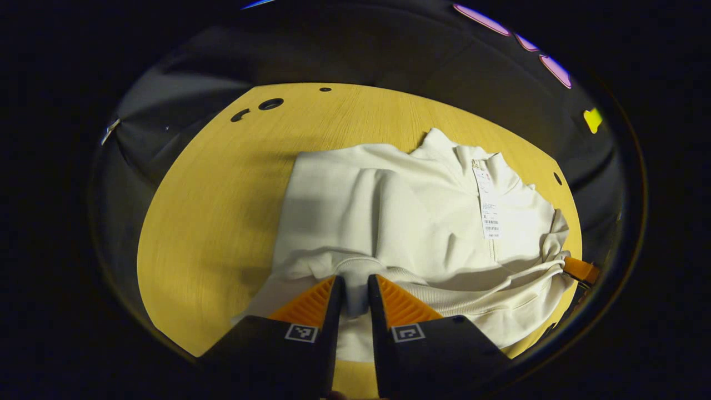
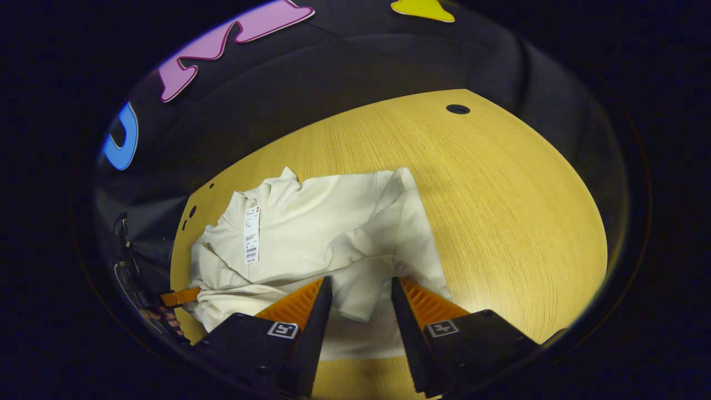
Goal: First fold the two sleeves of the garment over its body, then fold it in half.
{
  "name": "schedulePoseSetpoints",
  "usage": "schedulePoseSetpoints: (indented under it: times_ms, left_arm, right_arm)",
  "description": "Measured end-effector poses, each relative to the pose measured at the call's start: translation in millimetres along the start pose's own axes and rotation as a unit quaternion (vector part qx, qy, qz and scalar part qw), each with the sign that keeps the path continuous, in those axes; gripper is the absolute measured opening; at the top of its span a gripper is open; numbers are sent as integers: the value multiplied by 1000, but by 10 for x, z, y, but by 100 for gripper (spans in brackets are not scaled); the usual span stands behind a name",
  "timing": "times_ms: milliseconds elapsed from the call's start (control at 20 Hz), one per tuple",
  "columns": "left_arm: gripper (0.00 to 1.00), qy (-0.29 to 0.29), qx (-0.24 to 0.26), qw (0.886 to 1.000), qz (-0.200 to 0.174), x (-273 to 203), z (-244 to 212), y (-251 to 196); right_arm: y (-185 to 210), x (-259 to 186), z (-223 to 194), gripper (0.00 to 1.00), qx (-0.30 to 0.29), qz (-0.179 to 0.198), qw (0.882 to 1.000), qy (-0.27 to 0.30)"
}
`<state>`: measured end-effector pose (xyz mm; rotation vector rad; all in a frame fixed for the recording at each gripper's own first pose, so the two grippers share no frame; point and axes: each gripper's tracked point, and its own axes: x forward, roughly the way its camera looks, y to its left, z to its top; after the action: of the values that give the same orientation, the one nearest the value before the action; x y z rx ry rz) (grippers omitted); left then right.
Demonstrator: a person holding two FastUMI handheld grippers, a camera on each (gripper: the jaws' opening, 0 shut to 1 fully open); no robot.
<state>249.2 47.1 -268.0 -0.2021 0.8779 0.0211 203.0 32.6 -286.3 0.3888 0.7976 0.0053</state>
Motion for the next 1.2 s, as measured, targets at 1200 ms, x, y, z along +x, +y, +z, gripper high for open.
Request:
schedulePoseSetpoints:
  times_ms: [1200]
  left_arm:
    - [67,-132,20,991,-16,-1410,-572,-320]
  right_arm:
    - [411,-1282,-171,83,-120,85,985,-92]
